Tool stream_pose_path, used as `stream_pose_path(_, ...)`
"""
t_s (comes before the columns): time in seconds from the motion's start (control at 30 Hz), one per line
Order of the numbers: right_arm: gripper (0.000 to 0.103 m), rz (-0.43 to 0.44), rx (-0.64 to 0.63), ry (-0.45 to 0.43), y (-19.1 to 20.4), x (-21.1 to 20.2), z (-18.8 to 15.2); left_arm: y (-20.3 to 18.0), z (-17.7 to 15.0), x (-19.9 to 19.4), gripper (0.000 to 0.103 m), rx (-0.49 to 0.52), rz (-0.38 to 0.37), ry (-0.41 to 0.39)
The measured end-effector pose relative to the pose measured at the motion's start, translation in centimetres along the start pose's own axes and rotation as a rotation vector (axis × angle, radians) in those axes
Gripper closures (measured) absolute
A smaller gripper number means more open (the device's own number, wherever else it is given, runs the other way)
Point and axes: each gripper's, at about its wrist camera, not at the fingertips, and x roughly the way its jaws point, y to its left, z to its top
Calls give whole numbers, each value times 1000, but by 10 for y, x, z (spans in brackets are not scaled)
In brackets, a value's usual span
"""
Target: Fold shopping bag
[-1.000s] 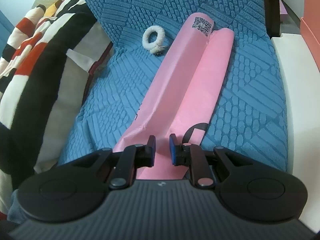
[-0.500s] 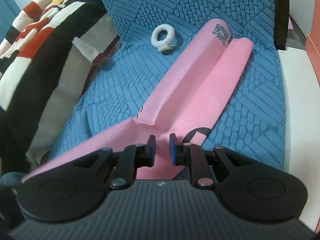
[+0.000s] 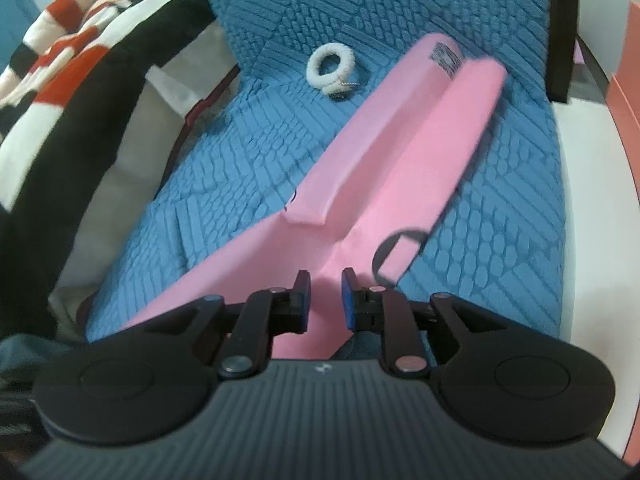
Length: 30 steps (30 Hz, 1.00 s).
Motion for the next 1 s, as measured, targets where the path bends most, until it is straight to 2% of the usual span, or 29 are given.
stream_pose_path(0.1, 83, -2, 3, -5, 0, 1, 0, 10, -3, 6, 95, -35, -33, 8)
stream_pose_path(0.3, 83, 10, 23, -2, 1, 2, 0, 33, 2, -9, 95, -188, -247, -73)
stream_pose_path(0.5, 83, 19, 27, 0, -1, 3, -1, 35, 5, -17, 95, -258, -455, -111)
stream_pose_path(0.63, 83, 31, 42, 2, -4, 1, -2, 31, 6, -15, 95, -280, -492, -104)
stream_pose_path(0.77, 83, 40, 54, 2, -6, -1, -4, 27, 3, -17, 95, -273, -490, -98)
stream_pose_path(0.9, 83, 41, 55, 4, -6, -1, -5, 22, 0, -12, 95, -253, -427, -85)
stream_pose_path(1.0, 83, 26, 32, 0, -1, 0, -6, 20, 2, -11, 95, -228, -363, -108)
